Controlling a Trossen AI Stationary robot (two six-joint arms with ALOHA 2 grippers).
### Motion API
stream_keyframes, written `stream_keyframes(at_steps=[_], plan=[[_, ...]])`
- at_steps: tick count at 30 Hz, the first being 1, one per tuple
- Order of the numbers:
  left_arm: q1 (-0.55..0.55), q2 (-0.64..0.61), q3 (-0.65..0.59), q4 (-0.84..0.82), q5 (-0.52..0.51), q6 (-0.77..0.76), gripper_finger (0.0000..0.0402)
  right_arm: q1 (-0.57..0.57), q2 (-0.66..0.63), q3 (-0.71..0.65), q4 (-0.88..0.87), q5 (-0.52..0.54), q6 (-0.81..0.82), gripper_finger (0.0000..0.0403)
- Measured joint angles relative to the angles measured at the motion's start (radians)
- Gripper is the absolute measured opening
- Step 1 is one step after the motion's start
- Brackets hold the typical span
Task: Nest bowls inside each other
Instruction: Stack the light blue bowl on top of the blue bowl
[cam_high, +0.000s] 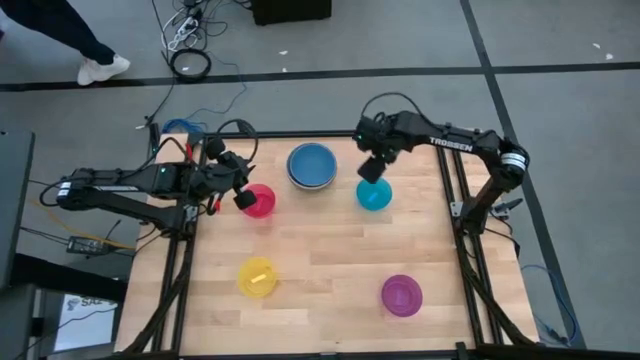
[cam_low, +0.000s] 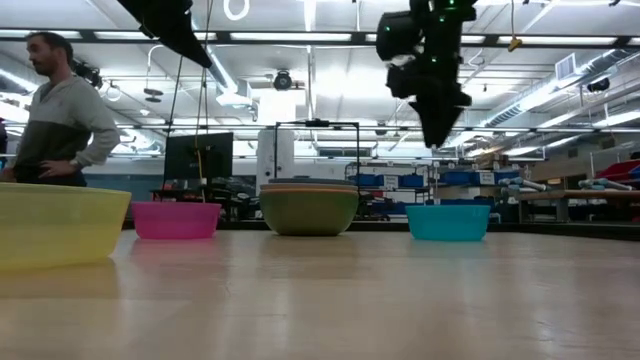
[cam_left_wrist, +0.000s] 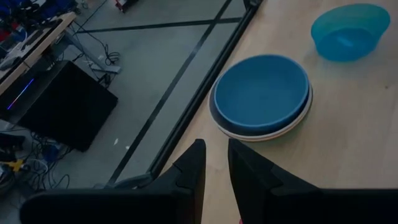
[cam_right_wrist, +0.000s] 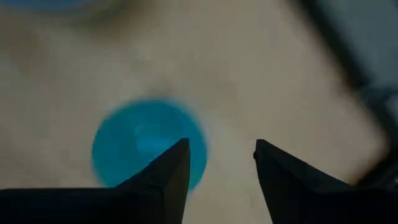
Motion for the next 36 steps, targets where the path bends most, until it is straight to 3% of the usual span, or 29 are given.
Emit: stream_keyframes(at_steps=[7, 15, 31, 36], plan=[[0.0, 0.0, 0.0, 0.002, 0.001, 0.0, 0.0076, 0.112, 0.012, -0.113, 0.065, -0.182, 0.021, 0.0179], [0.0, 0.0, 0.0, 0.003, 0.004, 0.0, 0.0076, 0.216, 0.018, -0.234, 0.234, -0.152, 0.088, 0.0181], [0.0, 0.0, 0.0, 0.008, 0.003, -0.003, 0.0076, 0.211, 0.018, -0.44, 0.544, -0.154, 0.129, 0.018], [0.0, 0.0, 0.0, 0.008, 0.003, -0.003, 0.0076, 0.187, 0.018, -0.472, 0.583, -0.154, 0.122, 0.0141]])
